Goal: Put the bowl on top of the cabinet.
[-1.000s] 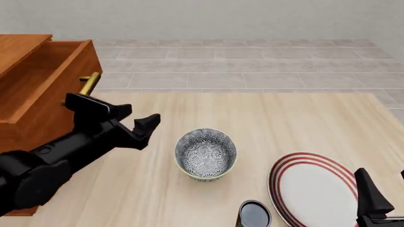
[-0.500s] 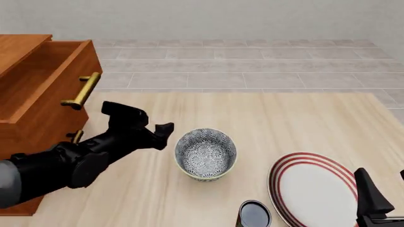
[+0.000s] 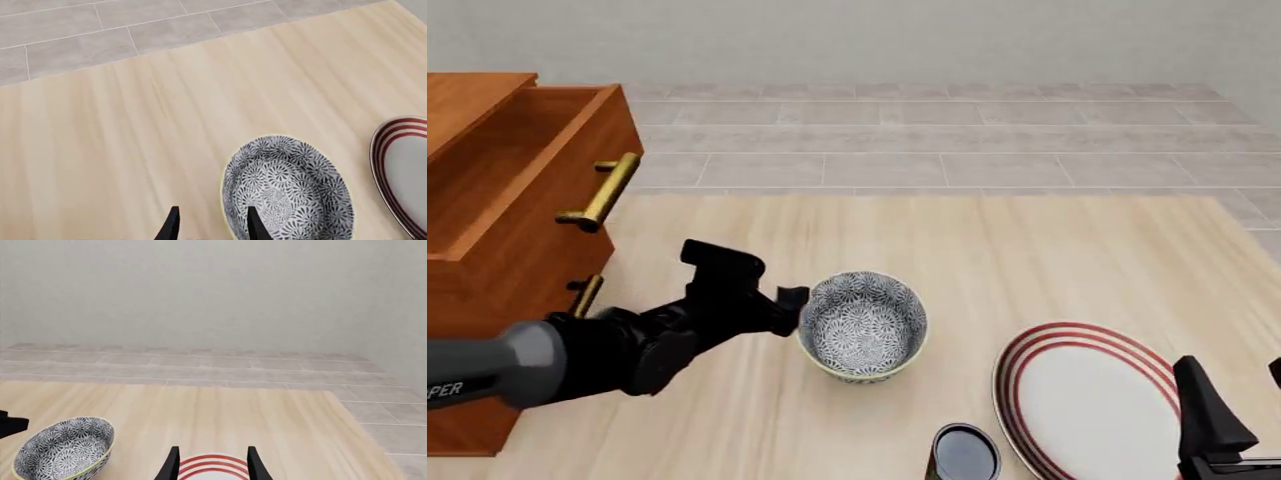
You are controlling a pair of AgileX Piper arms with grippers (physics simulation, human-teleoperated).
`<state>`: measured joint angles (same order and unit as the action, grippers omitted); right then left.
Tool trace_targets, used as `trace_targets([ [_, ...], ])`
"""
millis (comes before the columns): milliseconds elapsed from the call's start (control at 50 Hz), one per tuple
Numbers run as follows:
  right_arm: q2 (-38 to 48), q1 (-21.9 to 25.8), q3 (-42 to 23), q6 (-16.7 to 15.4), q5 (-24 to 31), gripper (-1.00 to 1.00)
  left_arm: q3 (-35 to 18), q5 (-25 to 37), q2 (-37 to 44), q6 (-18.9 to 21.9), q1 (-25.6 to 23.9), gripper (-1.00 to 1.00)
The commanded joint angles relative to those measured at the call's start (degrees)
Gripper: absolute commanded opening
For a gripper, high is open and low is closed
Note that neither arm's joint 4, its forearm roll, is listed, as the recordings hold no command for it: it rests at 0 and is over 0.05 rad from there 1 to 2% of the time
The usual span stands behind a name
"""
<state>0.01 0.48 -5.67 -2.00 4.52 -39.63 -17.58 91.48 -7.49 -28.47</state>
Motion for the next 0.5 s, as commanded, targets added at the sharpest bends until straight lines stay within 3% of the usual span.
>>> trace_targets([
  [20,0.00,0.16,0.13,0.33,-0.28,1.00,-0.73,-0.91,3.30,-0.10,-0.93,1.00],
  [500,0.00,0.71,-0.53,0.81,-0.17,1.00,-4.28,-0.55,9.86,-1.71,-1.72,1.00],
])
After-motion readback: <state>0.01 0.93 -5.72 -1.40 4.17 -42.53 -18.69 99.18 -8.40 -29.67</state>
